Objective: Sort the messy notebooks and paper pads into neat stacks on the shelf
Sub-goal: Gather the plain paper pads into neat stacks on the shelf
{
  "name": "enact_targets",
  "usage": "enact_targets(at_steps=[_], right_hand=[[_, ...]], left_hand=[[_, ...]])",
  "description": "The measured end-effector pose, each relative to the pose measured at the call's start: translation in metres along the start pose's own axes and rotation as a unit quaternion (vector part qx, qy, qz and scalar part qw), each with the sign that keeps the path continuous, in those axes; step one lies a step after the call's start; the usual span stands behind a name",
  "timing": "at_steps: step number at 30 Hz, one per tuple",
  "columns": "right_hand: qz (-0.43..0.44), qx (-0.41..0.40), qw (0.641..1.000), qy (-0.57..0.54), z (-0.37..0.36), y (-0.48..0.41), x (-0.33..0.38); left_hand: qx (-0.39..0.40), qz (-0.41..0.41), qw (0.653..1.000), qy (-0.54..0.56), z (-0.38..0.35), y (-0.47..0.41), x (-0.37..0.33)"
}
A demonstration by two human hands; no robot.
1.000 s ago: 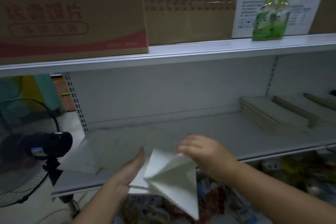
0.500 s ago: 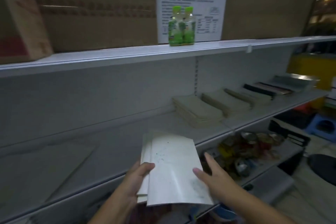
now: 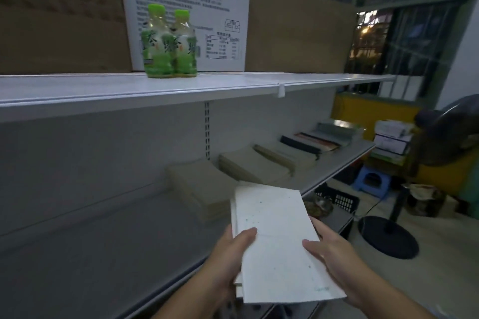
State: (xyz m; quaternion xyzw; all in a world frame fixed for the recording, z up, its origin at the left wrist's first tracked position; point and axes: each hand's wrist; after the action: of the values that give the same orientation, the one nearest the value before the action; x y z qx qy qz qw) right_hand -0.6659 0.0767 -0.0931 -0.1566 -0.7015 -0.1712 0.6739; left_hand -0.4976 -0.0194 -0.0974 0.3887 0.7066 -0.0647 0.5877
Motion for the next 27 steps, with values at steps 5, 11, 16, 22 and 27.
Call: enact_targets(at_steps=[5,11,16,22,27], right_hand=[[0.006,-0.017,1.0,0.022,0.029,-0.057,0.024],[0.02,-0.047,0.999,0.019,0.042,-0.116,0.023],[-0.002,-0.04,0.998,0.042,0.065,-0.174,0.019],[0.03,0.054,0.992,0.107,0.093,-0.256,0.018],[0.039,0.137,0.974,0.178,0.102,-0.314,0.035]], left_hand=[[-0.002,0.055,0.998,0.009,-0.018,-0.059,-0.036],[-0.105,-0.036,0.994,-0.023,-0.043,-0.137,-0.045],[-0.16,-0.043,0.986,0.0,-0.057,-0.18,-0.048],[-0.201,-0.007,0.979,-0.013,-0.069,-0.235,-0.075],[-0.255,-0.003,0.964,-0.075,-0.076,-0.279,-0.085]])
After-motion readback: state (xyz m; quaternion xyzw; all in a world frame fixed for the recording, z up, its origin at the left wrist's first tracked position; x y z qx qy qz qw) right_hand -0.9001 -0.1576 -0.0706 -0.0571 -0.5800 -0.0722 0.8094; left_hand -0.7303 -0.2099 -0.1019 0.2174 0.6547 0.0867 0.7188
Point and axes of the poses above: each hand's wrist, its own y-axis away from the middle knuckle, its own z-axis out of the back of the hand, x = y × z, and after that the axes turned 9 degrees about z, right-handed
